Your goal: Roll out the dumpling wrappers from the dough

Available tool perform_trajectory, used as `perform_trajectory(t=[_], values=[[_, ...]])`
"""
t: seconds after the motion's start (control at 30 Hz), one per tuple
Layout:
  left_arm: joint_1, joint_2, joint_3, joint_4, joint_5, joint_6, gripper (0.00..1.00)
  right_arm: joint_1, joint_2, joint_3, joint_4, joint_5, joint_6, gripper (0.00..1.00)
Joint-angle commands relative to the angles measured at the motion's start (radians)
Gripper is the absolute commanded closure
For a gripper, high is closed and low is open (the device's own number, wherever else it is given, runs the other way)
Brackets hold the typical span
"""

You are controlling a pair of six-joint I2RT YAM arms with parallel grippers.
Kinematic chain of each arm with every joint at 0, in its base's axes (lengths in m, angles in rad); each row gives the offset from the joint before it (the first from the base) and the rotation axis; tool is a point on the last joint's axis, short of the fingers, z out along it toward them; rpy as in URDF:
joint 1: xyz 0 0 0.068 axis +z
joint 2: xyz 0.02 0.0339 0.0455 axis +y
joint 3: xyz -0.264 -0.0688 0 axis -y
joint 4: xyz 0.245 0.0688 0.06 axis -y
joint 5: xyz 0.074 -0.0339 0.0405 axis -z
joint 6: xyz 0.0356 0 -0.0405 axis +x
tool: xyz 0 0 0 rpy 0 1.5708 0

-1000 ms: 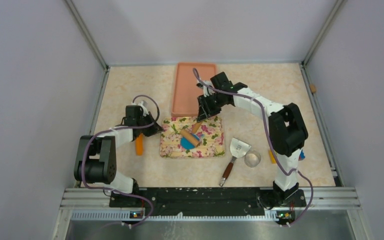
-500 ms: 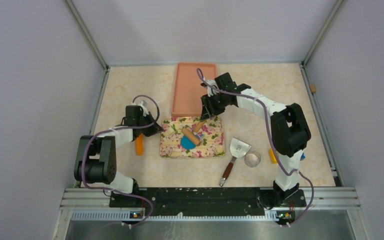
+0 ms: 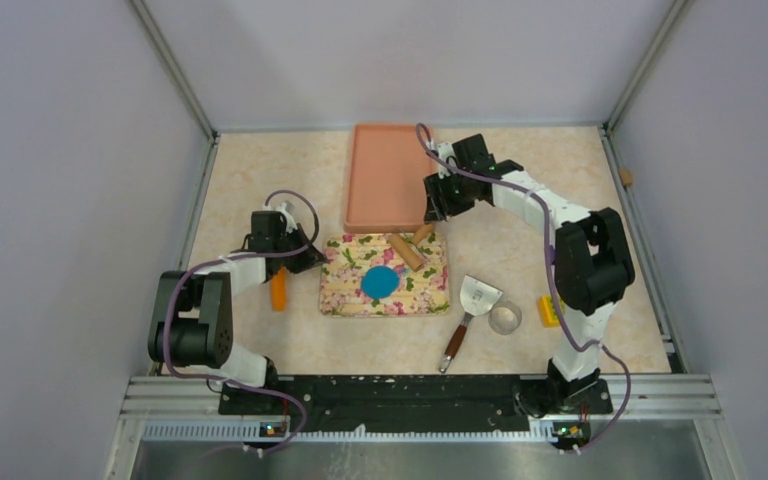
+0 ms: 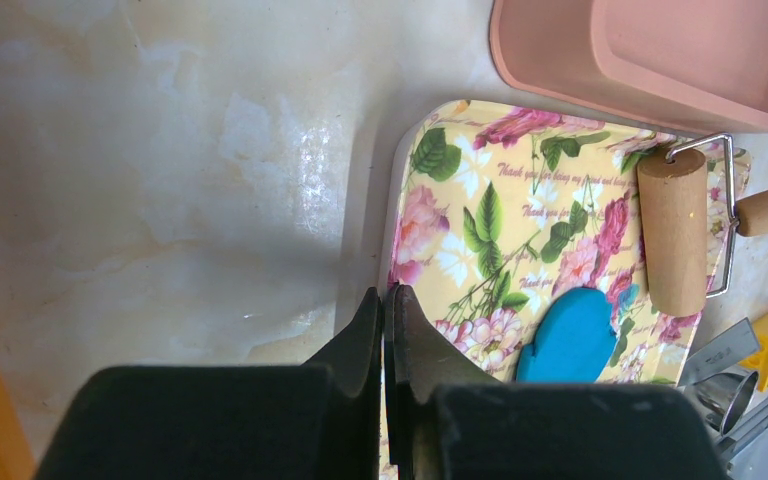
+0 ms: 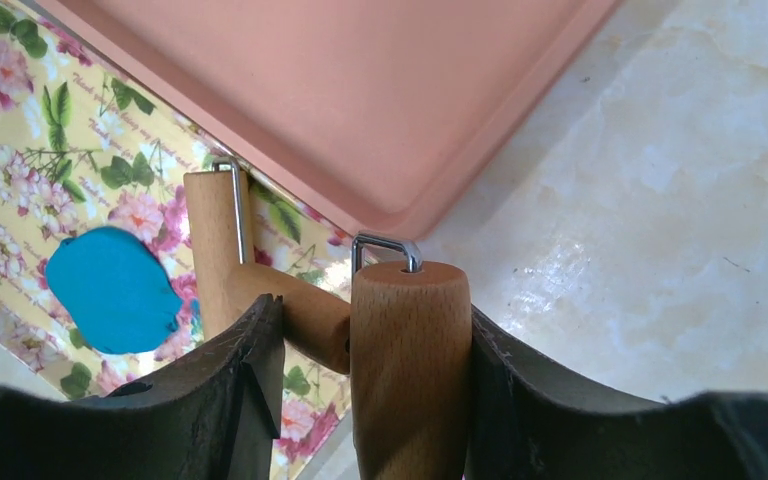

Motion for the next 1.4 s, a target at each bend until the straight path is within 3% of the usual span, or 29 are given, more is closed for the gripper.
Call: perform_trajectory(t=[0.0, 0.07, 0.3, 0.43, 0.5, 0.53, 0.57, 0.67, 0.77, 0.9, 1.0, 1.1, 1.37], values=[[0.018, 0.016, -0.007, -0.003, -0.081, 0.009, 1.0, -0.006, 0.051, -0.051, -0.071, 0.334, -0.169, 1.0], [0.018, 0.014, -0.004, -0.007, -0.079, 0.009, 1.0, -0.005, 0.034, -0.039, -0.088, 0.286, -0.163, 1.0], [0.019, -0.031, 0.014, -0.014, 0.012, 0.022, 0.99, 0.005, -0.122, -0.023, -0.139, -0.132, -0.162, 1.0], [0.018, -0.1, 0.02, -0.007, 0.153, 0.036, 0.5, 0.018, -0.217, -0.049, -0.15, -0.284, -0.184, 1.0], [0.018, -0.15, 0.016, 0.01, 0.198, 0.038, 0.39, 0.02, -0.257, -0.057, -0.15, -0.348, -0.184, 1.0], [0.016, -0.177, 0.016, 0.017, 0.223, 0.053, 0.26, 0.02, -0.274, -0.06, -0.147, -0.382, -0.184, 1.0], [0.01, -0.208, 0.017, 0.024, 0.241, 0.065, 0.22, 0.02, -0.295, -0.064, -0.143, -0.417, -0.188, 1.0], [-0.024, -0.31, 0.027, 0.098, 0.342, 0.124, 0.22, 0.021, -0.348, -0.071, -0.125, -0.495, -0.215, 1.0], [-0.147, -0.362, 0.111, 0.066, 0.369, 0.313, 0.24, 0.02, -0.365, -0.048, -0.113, -0.518, -0.21, 1.0], [-0.387, -0.387, 0.203, 0.01, 0.291, 0.648, 0.25, 0.02, -0.354, -0.014, -0.049, -0.563, -0.084, 1.0], [-0.507, -0.364, 0.191, 0.094, 0.233, 0.804, 0.27, 0.019, -0.346, -0.012, 0.035, -0.603, 0.101, 1.0], [-0.56, -0.303, 0.192, 0.183, 0.121, 0.834, 0.29, 0.019, -0.341, -0.022, 0.097, -0.656, 0.219, 1.0], [-0.576, -0.166, 0.239, 0.251, 0.08, 0.822, 0.43, 0.017, -0.347, -0.05, 0.159, -0.718, 0.339, 1.0]])
